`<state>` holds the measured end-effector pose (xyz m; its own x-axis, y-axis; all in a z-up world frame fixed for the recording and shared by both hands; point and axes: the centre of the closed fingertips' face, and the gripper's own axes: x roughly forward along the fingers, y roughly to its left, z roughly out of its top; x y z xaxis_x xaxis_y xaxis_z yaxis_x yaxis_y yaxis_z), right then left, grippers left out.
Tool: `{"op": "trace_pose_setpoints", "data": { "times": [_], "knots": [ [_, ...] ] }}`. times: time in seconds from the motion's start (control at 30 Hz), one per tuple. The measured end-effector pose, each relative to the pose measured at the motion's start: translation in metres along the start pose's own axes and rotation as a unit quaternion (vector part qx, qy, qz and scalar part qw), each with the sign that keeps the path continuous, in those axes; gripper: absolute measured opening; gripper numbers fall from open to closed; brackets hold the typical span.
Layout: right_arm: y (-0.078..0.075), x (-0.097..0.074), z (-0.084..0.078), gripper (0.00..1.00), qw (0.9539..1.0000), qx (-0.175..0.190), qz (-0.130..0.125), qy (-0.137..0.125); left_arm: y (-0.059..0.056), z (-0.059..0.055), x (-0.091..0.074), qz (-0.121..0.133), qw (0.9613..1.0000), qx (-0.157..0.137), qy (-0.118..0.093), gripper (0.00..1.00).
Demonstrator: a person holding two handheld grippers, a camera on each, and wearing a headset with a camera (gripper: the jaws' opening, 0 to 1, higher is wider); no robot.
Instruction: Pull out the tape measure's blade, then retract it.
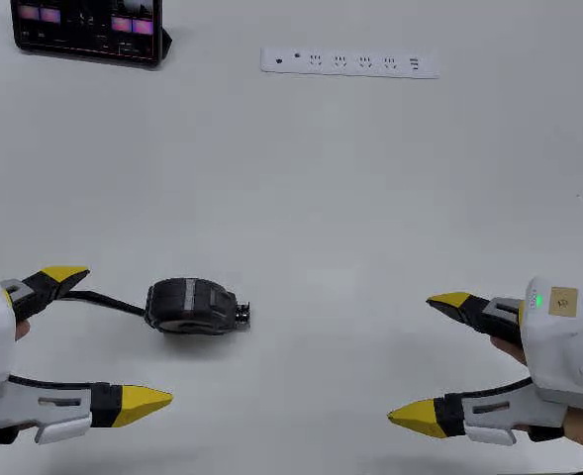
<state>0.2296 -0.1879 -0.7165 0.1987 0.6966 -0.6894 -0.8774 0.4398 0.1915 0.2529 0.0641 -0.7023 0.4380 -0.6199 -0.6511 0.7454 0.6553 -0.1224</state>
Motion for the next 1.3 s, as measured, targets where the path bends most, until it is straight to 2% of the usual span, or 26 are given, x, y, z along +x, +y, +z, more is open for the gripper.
{"op": "trace_pose_setpoints", "data": {
  "times": [0.27, 0.57, 0.93, 1.3],
  "knots": [
    [-0.003, 0.003, 0.004, 0.8, 1.0, -0.007, 0.002, 0.001, 0.0, 0.003, 0.003, -0.007, 1.0, 0.005, 0.001, 0.99],
    [-0.005, 0.013, 0.016, 0.78, 0.9994, -0.032, 0.013, 0.005, -0.001, 0.006, 0.01, -0.022, 0.999, 0.034, 0.017, 0.95],
    [-0.009, 0.024, 0.024, 0.77, 0.9976, -0.062, 0.026, 0.016, 0.004, 0.005, 0.018, -0.033, 0.9965, 0.064, 0.042, 0.86],
    [-0.01, 0.037, 0.034, 0.76, 0.9953, -0.083, 0.044, 0.023, 0.009, 0.006, 0.027, -0.045, 0.993, 0.087, 0.066, 0.73]
  ]
}}
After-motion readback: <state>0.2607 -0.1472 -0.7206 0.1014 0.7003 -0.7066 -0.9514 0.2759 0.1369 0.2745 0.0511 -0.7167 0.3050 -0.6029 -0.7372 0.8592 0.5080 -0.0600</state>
